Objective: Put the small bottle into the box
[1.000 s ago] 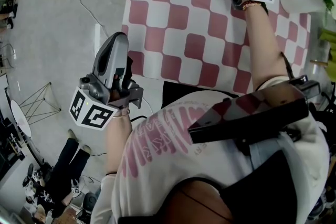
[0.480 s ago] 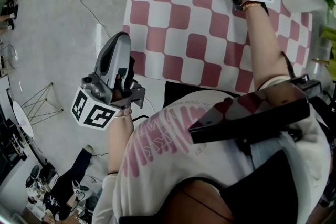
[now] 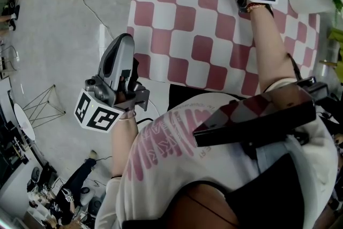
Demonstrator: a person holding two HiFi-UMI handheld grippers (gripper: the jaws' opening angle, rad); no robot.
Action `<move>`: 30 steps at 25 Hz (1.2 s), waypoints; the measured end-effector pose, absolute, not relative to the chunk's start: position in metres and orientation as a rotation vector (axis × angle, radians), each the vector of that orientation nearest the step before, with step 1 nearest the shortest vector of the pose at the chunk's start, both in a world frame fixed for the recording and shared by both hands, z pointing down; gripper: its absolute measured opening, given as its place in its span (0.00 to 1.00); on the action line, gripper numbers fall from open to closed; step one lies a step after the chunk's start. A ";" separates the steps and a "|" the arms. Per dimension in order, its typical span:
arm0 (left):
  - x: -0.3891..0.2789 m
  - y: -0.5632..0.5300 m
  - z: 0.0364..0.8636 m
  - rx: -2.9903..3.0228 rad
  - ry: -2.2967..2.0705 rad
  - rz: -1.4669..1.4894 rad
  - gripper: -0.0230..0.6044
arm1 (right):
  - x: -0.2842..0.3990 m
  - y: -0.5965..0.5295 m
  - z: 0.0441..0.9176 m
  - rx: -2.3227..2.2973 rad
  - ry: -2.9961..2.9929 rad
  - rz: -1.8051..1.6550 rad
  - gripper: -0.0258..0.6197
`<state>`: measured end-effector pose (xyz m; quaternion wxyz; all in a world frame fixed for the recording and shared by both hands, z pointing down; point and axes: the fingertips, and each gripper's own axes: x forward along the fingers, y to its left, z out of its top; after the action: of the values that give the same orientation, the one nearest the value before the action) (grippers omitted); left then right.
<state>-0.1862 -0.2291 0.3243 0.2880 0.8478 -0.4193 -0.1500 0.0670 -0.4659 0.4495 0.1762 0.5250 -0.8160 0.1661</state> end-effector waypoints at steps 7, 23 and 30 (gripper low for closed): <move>-0.187 -0.230 0.326 2.262 -1.115 -0.405 0.05 | 0.058 -0.460 0.450 1.456 -2.312 0.394 0.27; -0.185 -0.231 0.325 2.267 -1.104 -0.405 0.05 | 0.057 -0.452 0.452 1.483 -2.321 0.395 0.27; -0.186 -0.231 0.325 2.267 -1.112 -0.409 0.05 | 0.055 -0.451 0.454 1.467 -2.305 0.391 0.27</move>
<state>-0.1863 -0.2309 0.3247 0.2877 0.8488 -0.4164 -0.1531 0.0554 -0.4514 0.4544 0.1898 0.5219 -0.8200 0.1390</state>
